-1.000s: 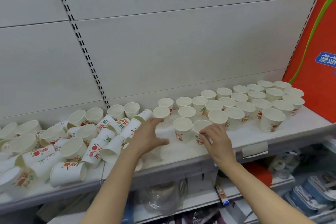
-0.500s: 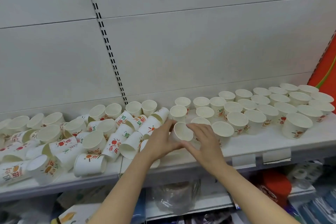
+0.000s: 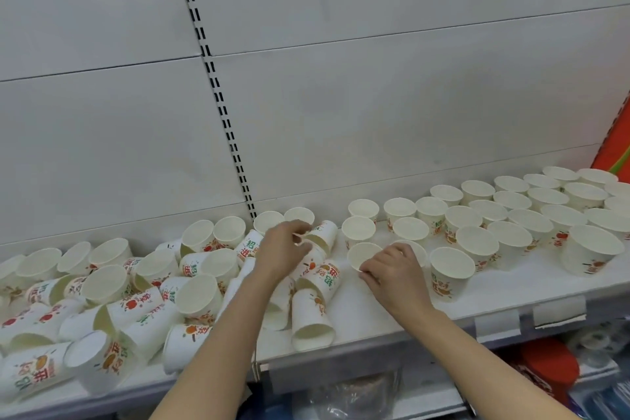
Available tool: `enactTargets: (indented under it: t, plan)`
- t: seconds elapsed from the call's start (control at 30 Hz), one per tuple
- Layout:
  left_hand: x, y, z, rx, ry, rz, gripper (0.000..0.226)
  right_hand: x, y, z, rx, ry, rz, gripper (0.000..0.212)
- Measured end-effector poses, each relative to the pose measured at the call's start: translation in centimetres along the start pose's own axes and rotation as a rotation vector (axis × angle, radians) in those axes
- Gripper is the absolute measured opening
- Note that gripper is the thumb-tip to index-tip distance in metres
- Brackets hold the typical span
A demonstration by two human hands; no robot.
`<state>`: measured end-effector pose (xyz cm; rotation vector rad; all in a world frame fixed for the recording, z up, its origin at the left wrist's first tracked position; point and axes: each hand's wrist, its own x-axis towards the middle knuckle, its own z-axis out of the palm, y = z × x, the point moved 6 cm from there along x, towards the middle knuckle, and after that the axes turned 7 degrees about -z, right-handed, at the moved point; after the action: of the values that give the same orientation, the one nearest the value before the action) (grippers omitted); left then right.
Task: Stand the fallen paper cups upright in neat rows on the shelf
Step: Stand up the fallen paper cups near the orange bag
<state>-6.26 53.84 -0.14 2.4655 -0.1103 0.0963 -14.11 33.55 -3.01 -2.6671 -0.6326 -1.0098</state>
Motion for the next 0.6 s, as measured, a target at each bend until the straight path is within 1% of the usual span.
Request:
enactTargets:
  t: [0.07, 0.13, 0.17, 0.27, 0.37, 0.43, 0.5, 0.57, 0.6]
  plan:
    - [2.0, -1.5, -1.5, 0.085, 0.066, -0.032, 0.034, 0.0, 0.5, 0.3, -0.006, -0.025, 0.038, 0.019]
    - [3.7, -2.1, -2.0, 0.233, 0.093, -0.005, 0.031, 0.5, 0.5, 0.1, 0.023, 0.027, 0.047, 0.020]
    - [4.4, -2.1, -1.8, 0.304, 0.095, 0.018, 0.032, 1.0, 0.3, -0.1, 0.035, 0.054, 0.023, 0.021]
    - [6.2, -1.7, -0.7, 0.459, 0.066, 0.075, 0.039, 3.3, -0.6, -0.2, 0.040, 0.089, -0.087, 0.015]
    - [7.5, -1.6, 0.6, 0.537, 0.007, 0.100, 0.034, 6.0, -0.5, 1.0, 0.049, 0.038, -0.141, 0.017]
    - [8.0, -1.6, 1.5, 0.511, -0.038, 0.109, 0.027, 7.6, -0.5, 2.2, 0.055, -0.052, -0.210, 0.022]
    - [8.0, -1.8, 2.1, 0.456, -0.071, 0.100, 0.023, 8.7, -0.9, 3.8, 0.040, -0.219, -0.311, 0.032]
    - [7.8, -2.1, 2.0, 0.392, -0.073, 0.099, 0.030, 9.6, -1.0, 5.1, 0.018, -0.386, -0.368, 0.041]
    - [7.6, -2.2, 1.7, 0.369, -0.055, 0.118, 0.033, 9.9, -0.9, 5.7, 0.003, -0.467, -0.378, 0.041]
